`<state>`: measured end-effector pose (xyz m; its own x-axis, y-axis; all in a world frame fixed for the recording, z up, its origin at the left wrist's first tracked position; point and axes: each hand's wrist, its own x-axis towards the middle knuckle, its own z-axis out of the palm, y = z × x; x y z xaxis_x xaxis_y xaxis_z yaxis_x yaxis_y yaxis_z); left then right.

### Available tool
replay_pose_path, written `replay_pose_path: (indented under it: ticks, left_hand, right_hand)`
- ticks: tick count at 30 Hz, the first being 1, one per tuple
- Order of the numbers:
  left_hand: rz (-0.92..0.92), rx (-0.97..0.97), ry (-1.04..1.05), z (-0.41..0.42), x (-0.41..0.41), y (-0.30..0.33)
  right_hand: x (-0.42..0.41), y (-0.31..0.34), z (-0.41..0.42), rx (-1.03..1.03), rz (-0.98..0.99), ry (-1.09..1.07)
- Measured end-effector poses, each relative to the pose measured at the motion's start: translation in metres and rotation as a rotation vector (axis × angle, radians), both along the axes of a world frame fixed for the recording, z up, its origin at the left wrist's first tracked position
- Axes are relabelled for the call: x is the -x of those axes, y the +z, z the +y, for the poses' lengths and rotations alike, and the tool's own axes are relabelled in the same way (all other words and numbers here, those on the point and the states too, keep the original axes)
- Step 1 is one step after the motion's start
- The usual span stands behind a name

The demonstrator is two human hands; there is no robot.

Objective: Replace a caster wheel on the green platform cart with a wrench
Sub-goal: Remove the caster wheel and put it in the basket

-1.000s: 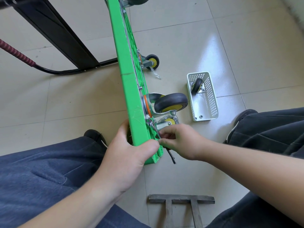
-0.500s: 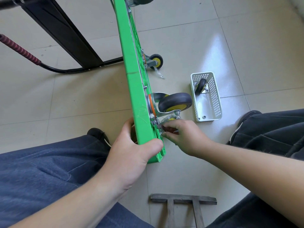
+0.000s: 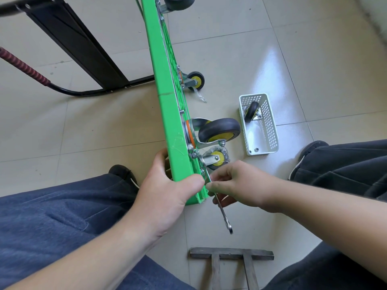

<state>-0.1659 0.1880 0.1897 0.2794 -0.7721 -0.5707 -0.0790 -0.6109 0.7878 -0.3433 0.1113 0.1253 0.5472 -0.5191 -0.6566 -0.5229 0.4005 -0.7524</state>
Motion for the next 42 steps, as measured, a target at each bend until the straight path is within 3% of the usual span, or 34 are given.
replay_pose_path:
  ticks: [17, 29, 42]
  left_hand:
    - [-0.01, 0.008, -0.003, 0.0, -0.001, -0.001]
    - [0.006, 0.015, -0.006, 0.001, -0.001, -0.002]
    - [-0.005, -0.012, -0.004, 0.001, -0.002, -0.003]
  right_hand:
    - [-0.015, 0.006, 0.0, -0.061, -0.059, -0.055]
    - [-0.012, -0.023, -0.013, 0.312, 0.019, 0.157]
    - [-0.013, -0.047, -0.023, 0.71, -0.014, 0.161]
